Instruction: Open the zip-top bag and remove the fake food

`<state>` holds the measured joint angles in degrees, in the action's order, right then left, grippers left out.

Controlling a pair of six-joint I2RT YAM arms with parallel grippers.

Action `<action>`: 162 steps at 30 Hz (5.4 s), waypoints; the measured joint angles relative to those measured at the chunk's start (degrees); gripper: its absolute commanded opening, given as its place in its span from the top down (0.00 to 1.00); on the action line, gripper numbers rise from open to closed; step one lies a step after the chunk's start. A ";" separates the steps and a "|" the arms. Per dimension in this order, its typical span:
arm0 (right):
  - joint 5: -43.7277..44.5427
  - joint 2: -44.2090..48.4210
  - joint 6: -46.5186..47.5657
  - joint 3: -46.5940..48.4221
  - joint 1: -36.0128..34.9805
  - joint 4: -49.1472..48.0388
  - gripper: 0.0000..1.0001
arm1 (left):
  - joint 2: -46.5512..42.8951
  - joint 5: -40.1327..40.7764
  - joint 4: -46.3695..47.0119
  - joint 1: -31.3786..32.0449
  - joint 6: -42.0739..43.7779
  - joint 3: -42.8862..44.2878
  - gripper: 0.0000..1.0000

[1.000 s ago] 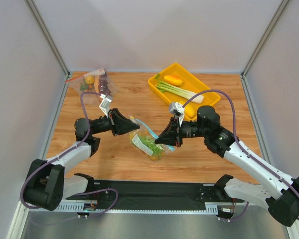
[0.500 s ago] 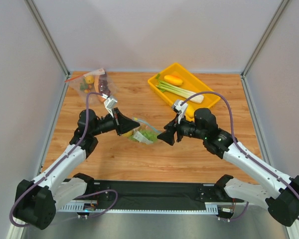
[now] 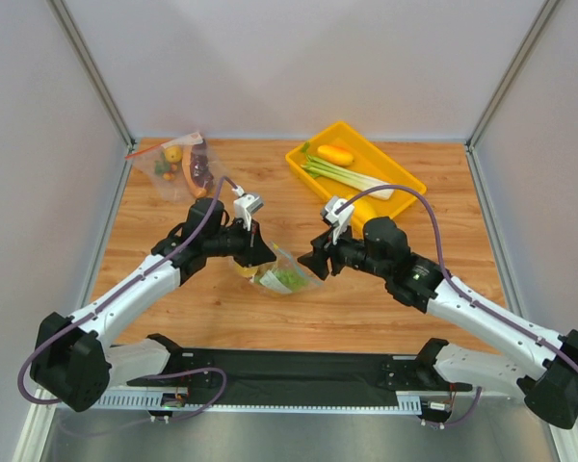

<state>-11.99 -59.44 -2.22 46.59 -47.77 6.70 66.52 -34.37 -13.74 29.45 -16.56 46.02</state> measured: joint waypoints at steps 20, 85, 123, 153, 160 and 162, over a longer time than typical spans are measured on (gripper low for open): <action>13.44 -9.09 3.13 4.79 -12.70 -1.66 0.66 | 0.79 4.00 -8.81 3.28 3.63 2.80 1.00; 17.11 -15.45 2.75 7.04 -13.55 -3.10 1.00 | -0.96 6.43 -10.84 5.07 5.01 3.34 1.00; -2.27 -5.57 3.10 1.14 -7.45 -3.74 1.00 | -10.34 -3.45 0.39 5.33 6.43 -1.40 0.64; -2.78 -4.55 2.01 0.28 -6.05 -4.20 1.00 | -10.86 0.02 1.31 6.19 6.01 -1.42 1.00; -2.43 -4.66 1.62 -1.01 -6.05 -3.98 1.00 | -11.63 2.89 1.03 6.19 5.55 -1.42 1.00; -2.19 -4.66 1.57 -1.36 -6.05 -3.96 1.00 | -11.80 3.69 0.94 6.19 5.49 -1.42 1.00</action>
<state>-14.17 -64.10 -0.64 45.23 -53.82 2.74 54.72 -30.68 -12.80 35.64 -11.07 44.60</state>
